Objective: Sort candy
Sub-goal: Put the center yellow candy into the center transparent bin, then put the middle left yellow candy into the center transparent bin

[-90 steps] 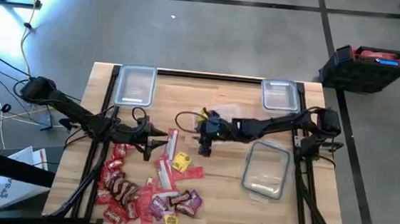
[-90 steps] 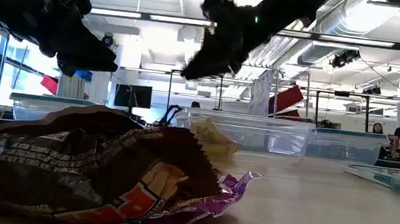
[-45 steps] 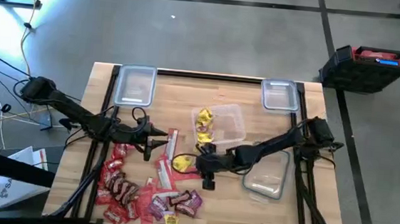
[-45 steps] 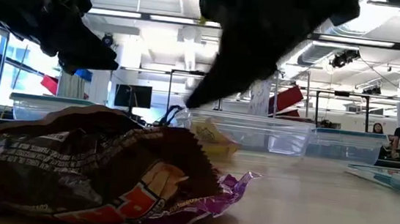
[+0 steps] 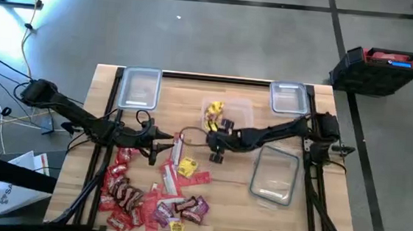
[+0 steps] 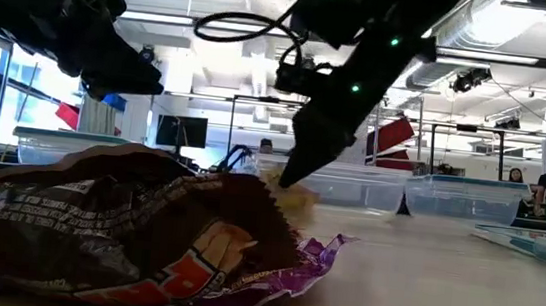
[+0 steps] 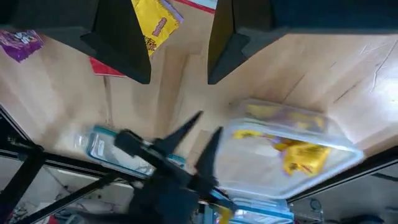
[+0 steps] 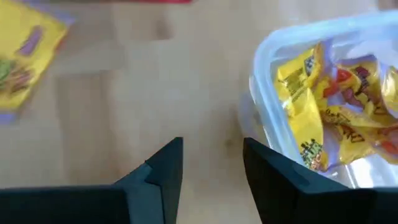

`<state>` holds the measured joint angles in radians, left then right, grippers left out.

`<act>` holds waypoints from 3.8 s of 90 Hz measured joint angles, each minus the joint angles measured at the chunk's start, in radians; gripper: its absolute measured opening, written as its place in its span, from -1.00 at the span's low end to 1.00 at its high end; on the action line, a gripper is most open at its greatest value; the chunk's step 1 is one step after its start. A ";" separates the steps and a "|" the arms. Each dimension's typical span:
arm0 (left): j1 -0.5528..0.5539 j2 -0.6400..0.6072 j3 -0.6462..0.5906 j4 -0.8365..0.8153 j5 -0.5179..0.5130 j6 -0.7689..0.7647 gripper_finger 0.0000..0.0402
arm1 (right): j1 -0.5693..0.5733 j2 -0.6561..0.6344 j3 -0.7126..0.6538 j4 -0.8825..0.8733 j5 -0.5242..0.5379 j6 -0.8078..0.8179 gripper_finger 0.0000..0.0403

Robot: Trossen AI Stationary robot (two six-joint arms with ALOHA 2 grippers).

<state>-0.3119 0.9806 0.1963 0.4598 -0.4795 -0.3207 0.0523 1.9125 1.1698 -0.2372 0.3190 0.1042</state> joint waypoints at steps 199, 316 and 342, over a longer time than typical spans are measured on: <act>-0.360 0.001 0.100 -0.673 -0.177 -0.710 -0.28 | -0.131 -0.152 -0.002 -0.071 0.188 -0.037 -1.00; -0.325 0.002 0.100 -1.031 -0.131 -0.995 -0.28 | -0.112 -0.149 0.002 -0.036 0.005 0.075 -0.35; -0.252 0.075 0.093 -0.879 -0.202 -0.823 -0.28 | -0.008 -0.148 0.002 0.110 -0.080 0.045 -0.35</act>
<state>-0.5639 1.0559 0.2893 -0.4192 -0.6816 -1.1440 0.0445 1.7648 1.1717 -0.1268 0.2392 0.1489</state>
